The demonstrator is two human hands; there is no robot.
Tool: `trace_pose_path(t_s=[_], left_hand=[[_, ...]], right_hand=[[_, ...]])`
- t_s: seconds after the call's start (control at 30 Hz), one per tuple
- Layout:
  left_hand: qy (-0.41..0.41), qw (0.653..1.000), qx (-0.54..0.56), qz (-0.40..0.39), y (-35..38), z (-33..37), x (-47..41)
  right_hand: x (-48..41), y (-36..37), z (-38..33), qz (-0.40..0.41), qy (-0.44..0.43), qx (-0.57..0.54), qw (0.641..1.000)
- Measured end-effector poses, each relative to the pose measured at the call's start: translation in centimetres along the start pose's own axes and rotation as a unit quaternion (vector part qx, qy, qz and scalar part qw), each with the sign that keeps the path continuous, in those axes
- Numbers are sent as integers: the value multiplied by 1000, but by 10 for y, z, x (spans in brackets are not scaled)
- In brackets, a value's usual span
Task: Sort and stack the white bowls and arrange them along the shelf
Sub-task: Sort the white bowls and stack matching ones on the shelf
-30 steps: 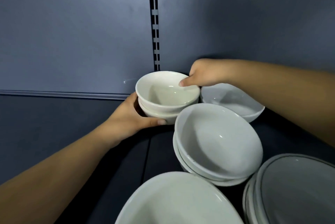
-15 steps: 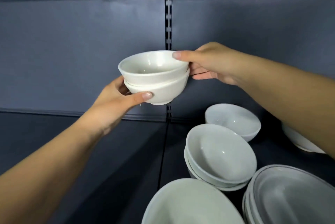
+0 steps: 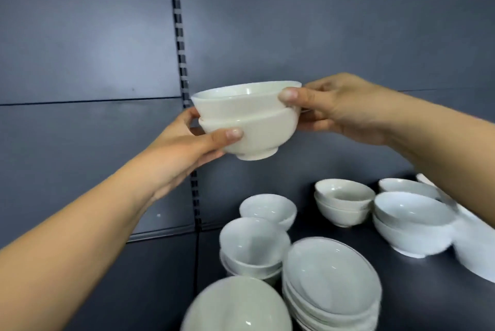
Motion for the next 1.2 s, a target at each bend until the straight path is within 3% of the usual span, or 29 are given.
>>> trace_pose_path(t_s=[0.2,0.47,0.73,0.97,1.2], left_hand=[[-34,995,-23,-87,79,-20,-26],[-72,988,-67,-119,155,-50,-90],[-122,966,-200,-105,191,-107,-143],[-149,950,-262,-83,190,-167,-161],[-145,946,-278,-81,196,-190,-164]], right_hand=[[45,-63,30,19,54,8,998],[36,-143,105,11,61,-24,998],[10,-178,203,-83,133,-76,985],[4,-168,270,-181,178,-17,967],[8,-161,290,-239,174,25,955]])
Point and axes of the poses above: each hand's wrist, its own x-axis away from the middle knuckle, its own y-axis out of the palm, z = x × y, the point moved 7 cm from there along -x, towards the middle knuckle, and after that the axes turned 12 degrees about -y, right-handed, at the moved point
